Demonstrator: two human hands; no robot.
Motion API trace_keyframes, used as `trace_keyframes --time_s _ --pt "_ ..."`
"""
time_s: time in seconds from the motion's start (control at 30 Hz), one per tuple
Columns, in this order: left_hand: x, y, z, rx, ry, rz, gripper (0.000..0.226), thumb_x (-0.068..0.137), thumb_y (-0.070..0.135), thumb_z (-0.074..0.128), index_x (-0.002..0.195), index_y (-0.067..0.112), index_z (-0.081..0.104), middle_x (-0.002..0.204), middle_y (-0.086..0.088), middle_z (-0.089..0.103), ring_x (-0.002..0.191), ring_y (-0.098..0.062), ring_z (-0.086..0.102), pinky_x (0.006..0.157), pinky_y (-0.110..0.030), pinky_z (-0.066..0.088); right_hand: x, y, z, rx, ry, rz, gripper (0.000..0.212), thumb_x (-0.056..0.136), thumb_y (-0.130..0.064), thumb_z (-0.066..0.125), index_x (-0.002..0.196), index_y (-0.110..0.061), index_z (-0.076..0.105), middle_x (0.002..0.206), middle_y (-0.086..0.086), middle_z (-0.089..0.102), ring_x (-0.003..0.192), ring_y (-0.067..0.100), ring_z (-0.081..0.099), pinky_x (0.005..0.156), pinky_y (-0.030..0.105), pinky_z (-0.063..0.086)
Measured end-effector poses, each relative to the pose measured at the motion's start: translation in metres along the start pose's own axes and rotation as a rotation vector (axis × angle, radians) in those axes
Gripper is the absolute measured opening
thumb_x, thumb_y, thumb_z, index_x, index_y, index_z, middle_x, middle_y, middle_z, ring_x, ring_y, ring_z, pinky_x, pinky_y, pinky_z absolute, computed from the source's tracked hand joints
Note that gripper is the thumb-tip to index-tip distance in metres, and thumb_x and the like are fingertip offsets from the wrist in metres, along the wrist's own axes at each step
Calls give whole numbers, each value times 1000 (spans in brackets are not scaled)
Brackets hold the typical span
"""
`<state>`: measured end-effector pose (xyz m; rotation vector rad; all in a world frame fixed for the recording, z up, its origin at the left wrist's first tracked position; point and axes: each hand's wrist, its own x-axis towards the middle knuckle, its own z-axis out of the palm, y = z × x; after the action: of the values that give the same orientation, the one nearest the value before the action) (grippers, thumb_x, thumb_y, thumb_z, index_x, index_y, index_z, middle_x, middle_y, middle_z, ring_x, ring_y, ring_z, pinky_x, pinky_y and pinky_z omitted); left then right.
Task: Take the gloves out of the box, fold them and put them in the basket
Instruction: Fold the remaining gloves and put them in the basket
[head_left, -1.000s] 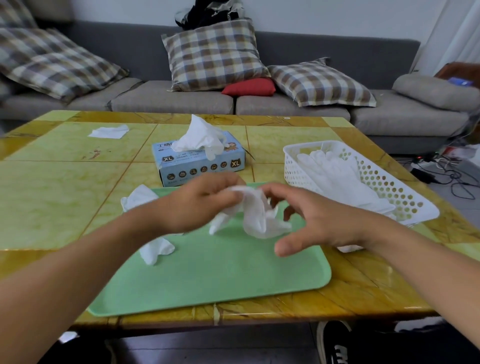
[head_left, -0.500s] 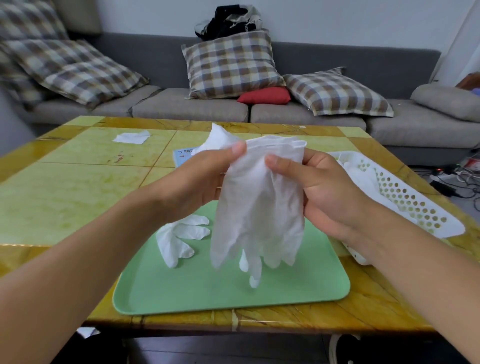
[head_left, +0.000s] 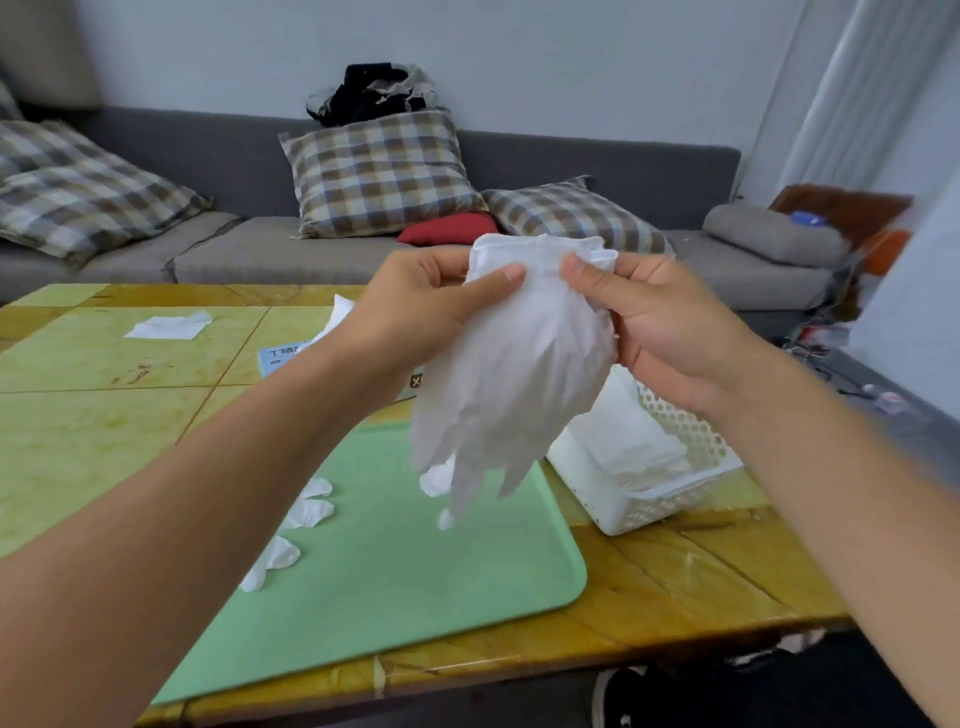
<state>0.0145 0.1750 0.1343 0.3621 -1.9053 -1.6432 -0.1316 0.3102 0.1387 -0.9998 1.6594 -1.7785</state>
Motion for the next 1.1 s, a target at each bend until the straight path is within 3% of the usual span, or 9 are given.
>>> trace_keyframes --time_s 0.2,0.4,0.53,0.63,0.7,0.73,0.83,0.97,1.1 --pt "79 17 45 -21 40 -58 19 91 25 74 103 10 77 98 -8 78 87 -20 75 79 -36 62 61 -34 -53 20 48 35 15 96 -15 67 102 -3 72 90 8 78 78 17 73 73 30 62" --pt "154 29 65 -166 5 65 20 91 20 74 106 7 76 102 -10 77 95 -26 75 79 -39 62 122 -59 -97 -7 25 -164 14 98 -21 66 103 -10 74 103 10 77 95 24 73 88 41 60" --pt "160 -18 69 121 -66 145 14 87 24 78 97 14 80 93 -1 79 91 -22 75 82 -42 62 118 -11 -124 -163 17 -242 14 92 -14 68 104 -13 74 100 4 77 90 18 72 82 33 60" --pt "138 -72 76 389 -253 140 20 83 22 81 79 3 76 63 20 58 54 -5 60 57 -24 49 88 57 -145 -330 -72 -101 19 85 -6 74 104 -9 74 99 5 78 88 14 72 81 27 58" --pt "117 -103 86 502 -364 135 23 81 16 83 66 4 70 77 1 73 48 5 44 54 -12 36 67 94 -158 -420 -147 -14 13 83 -1 77 94 -7 75 90 4 78 83 13 72 79 27 56" --pt "110 -116 89 555 -405 151 27 81 17 84 65 3 68 60 -2 68 49 2 42 53 -13 34 59 104 -161 -451 -185 12 12 83 0 78 92 -7 76 90 6 78 85 15 72 81 29 56" --pt "96 -141 98 735 -520 262 37 82 29 81 65 2 63 73 -15 62 60 -18 51 56 -34 43 38 113 -166 -608 -308 -6 10 84 -5 80 92 -10 78 94 1 78 93 15 74 90 26 55" --pt "81 -130 109 987 -696 377 29 91 40 69 69 26 58 90 4 53 76 -15 52 71 -41 49 20 107 -169 -862 -452 -14 12 85 -13 78 93 -22 79 100 -15 76 98 -2 69 91 10 46" --pt "71 -116 115 1050 -857 240 41 94 47 55 78 10 66 82 -3 65 74 -19 59 71 -44 51 21 91 -173 -1016 -672 130 18 90 -37 75 105 -27 78 108 -20 74 104 -5 66 100 25 48"
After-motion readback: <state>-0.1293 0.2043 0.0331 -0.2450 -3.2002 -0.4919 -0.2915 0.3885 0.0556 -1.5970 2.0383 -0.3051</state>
